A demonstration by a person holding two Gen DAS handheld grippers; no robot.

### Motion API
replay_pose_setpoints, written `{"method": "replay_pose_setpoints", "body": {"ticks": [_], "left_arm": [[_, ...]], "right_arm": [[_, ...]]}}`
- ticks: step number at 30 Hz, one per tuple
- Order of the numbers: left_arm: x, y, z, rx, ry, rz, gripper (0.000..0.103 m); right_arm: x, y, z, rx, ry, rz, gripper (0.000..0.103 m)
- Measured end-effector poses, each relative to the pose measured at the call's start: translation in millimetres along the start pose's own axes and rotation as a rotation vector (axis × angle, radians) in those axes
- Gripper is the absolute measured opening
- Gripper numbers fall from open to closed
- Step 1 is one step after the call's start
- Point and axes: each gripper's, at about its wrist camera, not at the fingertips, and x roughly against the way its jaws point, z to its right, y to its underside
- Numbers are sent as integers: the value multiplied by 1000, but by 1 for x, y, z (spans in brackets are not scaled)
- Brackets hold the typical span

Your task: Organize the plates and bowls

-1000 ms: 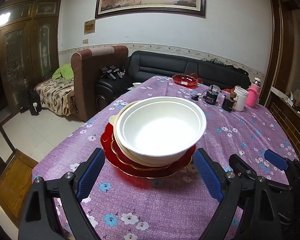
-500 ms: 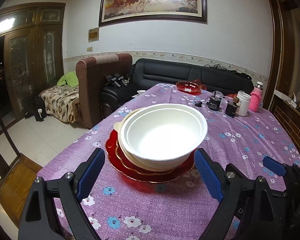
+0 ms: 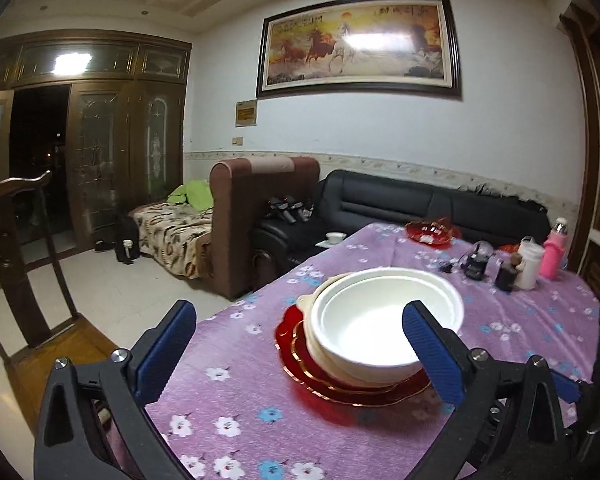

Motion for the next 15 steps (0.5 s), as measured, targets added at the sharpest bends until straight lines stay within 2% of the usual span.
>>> {"method": "replay_pose_setpoints", "body": {"ticks": [10, 15], "left_arm": [[-6, -1, 7, -54, 38, -38, 103], [-17, 3, 11, -69, 73, -114, 103]], "right_arm": [[-3, 5, -19, 43, -28, -14, 91], [-6, 6, -23, 54, -37, -18, 91]]}}
